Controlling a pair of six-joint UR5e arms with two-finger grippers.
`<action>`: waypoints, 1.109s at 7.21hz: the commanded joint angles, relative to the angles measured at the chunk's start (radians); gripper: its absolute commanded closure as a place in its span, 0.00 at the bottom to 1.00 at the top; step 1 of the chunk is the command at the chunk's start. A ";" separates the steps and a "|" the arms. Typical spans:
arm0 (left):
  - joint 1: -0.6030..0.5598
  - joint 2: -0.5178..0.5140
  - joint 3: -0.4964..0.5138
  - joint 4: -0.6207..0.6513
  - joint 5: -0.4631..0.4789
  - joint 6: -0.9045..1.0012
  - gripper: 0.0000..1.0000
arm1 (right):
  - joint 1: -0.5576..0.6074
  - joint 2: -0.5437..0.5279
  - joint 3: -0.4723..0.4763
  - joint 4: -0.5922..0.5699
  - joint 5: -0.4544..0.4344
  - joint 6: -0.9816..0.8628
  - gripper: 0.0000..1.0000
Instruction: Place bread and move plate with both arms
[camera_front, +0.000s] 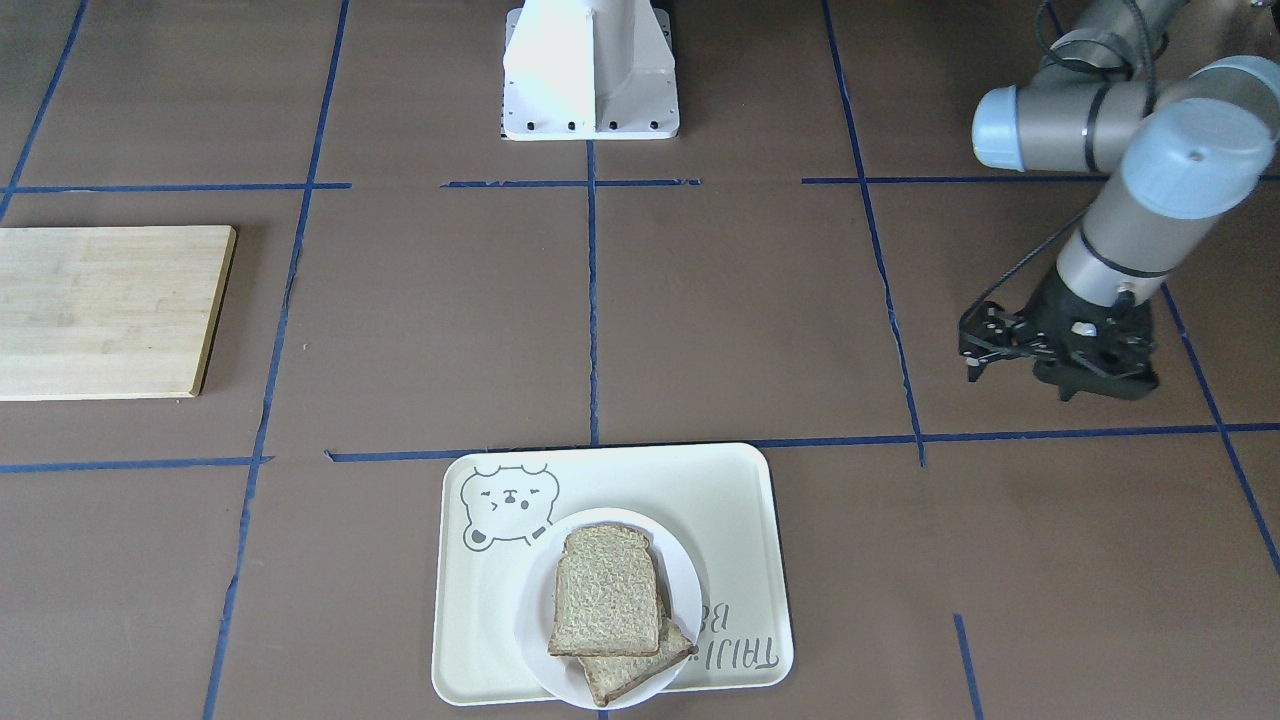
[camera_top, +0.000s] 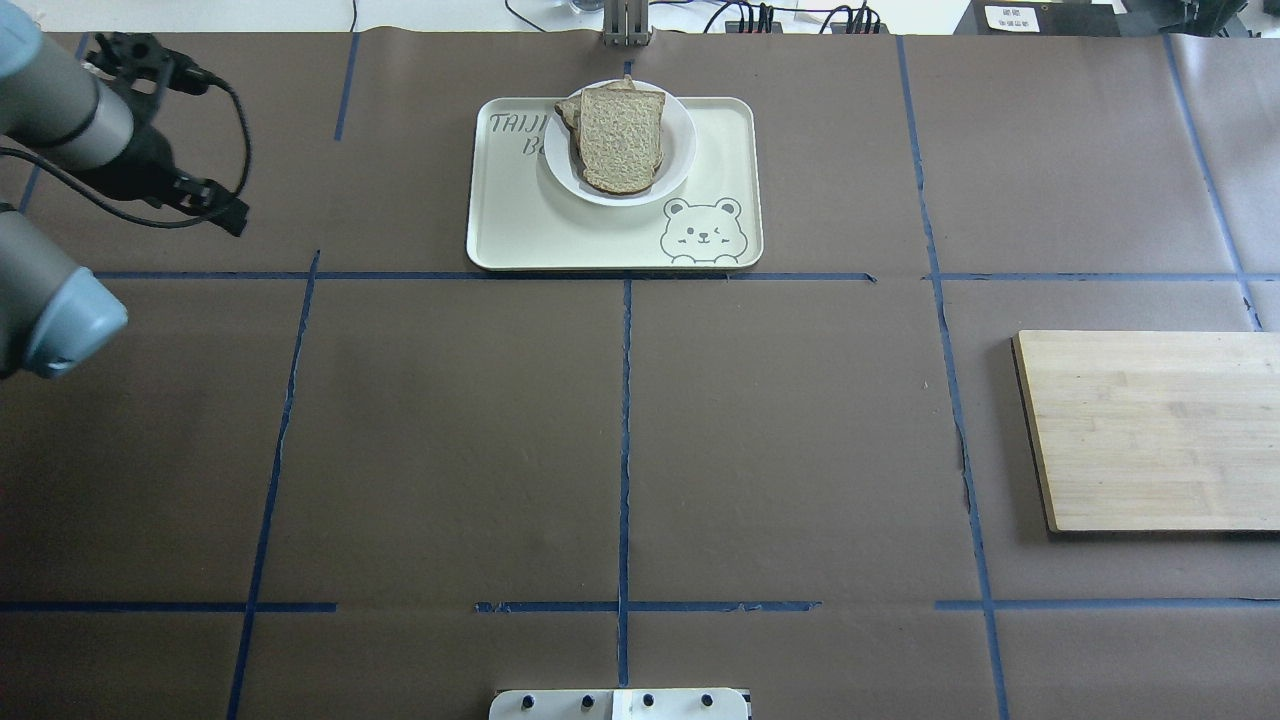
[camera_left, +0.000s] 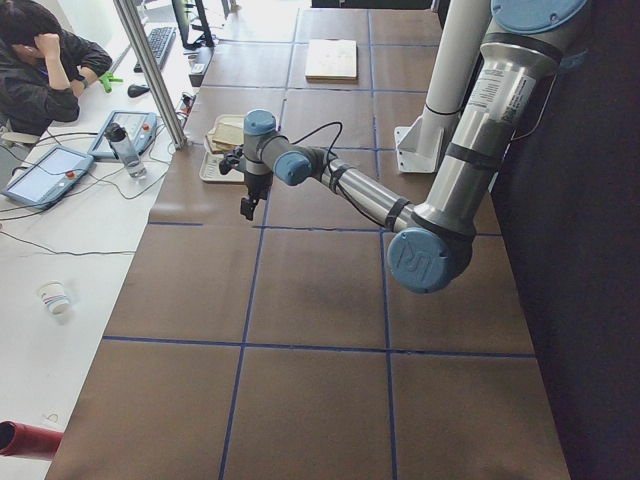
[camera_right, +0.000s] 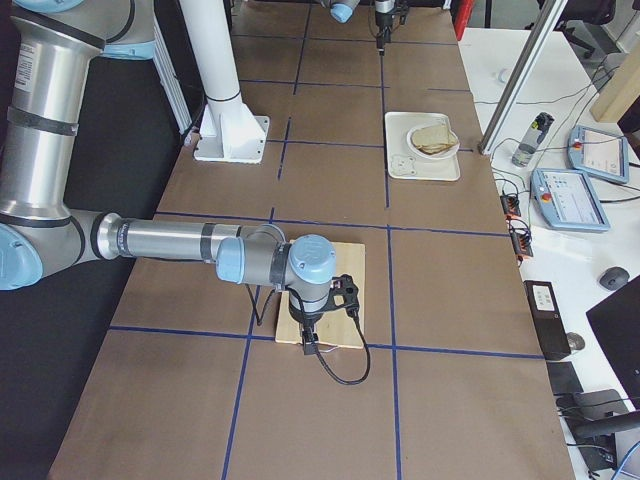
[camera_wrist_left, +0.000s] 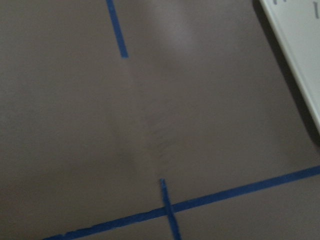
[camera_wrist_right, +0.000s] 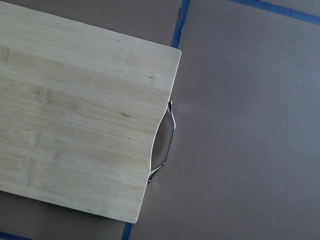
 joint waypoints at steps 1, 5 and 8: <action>-0.222 0.141 0.007 0.019 -0.183 0.290 0.00 | 0.000 0.000 0.001 0.000 0.000 0.000 0.00; -0.395 0.353 -0.005 0.018 -0.233 0.470 0.00 | 0.000 0.000 0.004 0.000 0.002 0.000 0.00; -0.435 0.451 -0.021 0.082 -0.245 0.505 0.00 | 0.000 0.000 0.004 0.000 0.002 0.000 0.00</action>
